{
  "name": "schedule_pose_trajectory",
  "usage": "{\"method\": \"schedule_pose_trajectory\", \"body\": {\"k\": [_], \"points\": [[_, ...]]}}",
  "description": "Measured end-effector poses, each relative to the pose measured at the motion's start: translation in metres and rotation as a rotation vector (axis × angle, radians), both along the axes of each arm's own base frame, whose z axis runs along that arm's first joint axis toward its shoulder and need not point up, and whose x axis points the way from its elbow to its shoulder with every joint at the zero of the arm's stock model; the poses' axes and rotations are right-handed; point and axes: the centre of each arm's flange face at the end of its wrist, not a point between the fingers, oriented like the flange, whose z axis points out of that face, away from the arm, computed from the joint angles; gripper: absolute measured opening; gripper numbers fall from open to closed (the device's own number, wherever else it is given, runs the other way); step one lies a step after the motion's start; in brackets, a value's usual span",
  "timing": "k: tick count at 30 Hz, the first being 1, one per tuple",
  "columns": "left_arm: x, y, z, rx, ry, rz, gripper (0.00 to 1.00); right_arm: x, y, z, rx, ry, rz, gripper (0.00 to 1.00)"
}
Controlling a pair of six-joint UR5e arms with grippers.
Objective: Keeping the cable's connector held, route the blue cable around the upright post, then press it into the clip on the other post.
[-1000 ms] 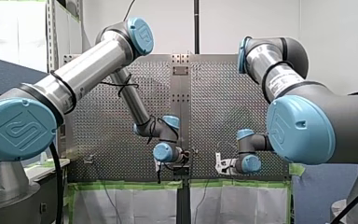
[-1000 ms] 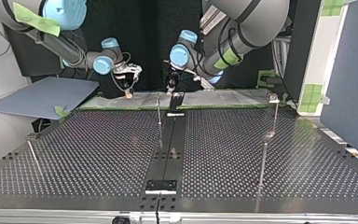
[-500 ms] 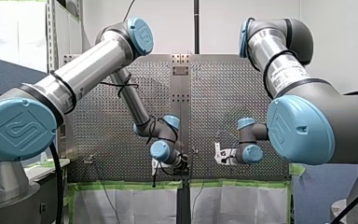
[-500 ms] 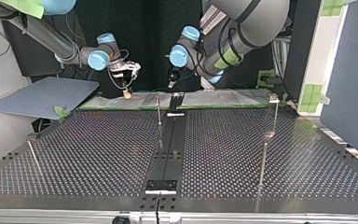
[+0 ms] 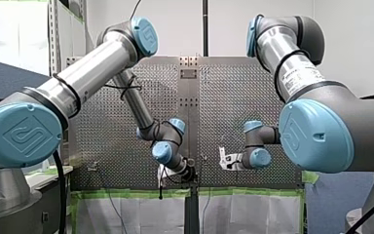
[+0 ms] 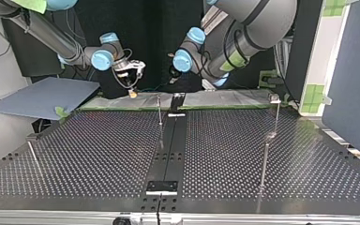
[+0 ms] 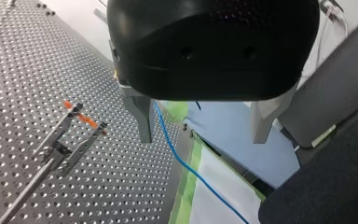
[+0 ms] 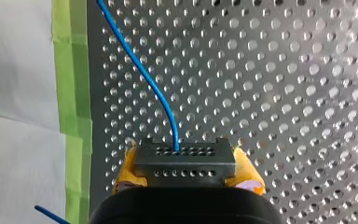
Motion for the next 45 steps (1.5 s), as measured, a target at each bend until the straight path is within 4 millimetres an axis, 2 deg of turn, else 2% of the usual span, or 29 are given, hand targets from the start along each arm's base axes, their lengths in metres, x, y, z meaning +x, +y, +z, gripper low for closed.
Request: {"method": "schedule_pose_trajectory", "body": {"k": [5,10,14,23,33,36,41,45], "points": [[0.01,0.011,0.011,-0.041,0.044,0.041,1.0,0.006,0.004,0.001,0.0,0.0,0.019,0.0],[0.027,0.027,0.0,-0.107,0.069,0.078,1.0,0.012,0.008,0.002,-0.004,-0.001,0.044,0.0],[0.036,0.032,-0.003,-0.162,0.073,0.085,1.0,0.016,0.01,0.006,-0.013,-0.006,0.063,0.0],[0.045,0.032,-0.019,-0.288,0.096,0.069,1.0,0.021,0.008,0.017,-0.032,-0.026,0.072,0.0],[0.05,0.018,-0.019,-0.437,0.102,0.018,1.0,0.025,0.008,0.019,-0.036,-0.058,0.07,0.0],[0.048,0.015,-0.028,-0.468,0.114,0.018,1.0,0.026,0.008,0.019,-0.037,-0.067,0.07,0.0],[0.041,0.018,-0.055,-0.494,0.173,0.047,1.0,0.028,0.009,0.019,-0.038,-0.072,0.072,0.0],[0.045,0.021,-0.07,-0.515,0.201,0.083,1.0,0.029,0.009,0.019,-0.038,-0.074,0.074,0.0]]}}
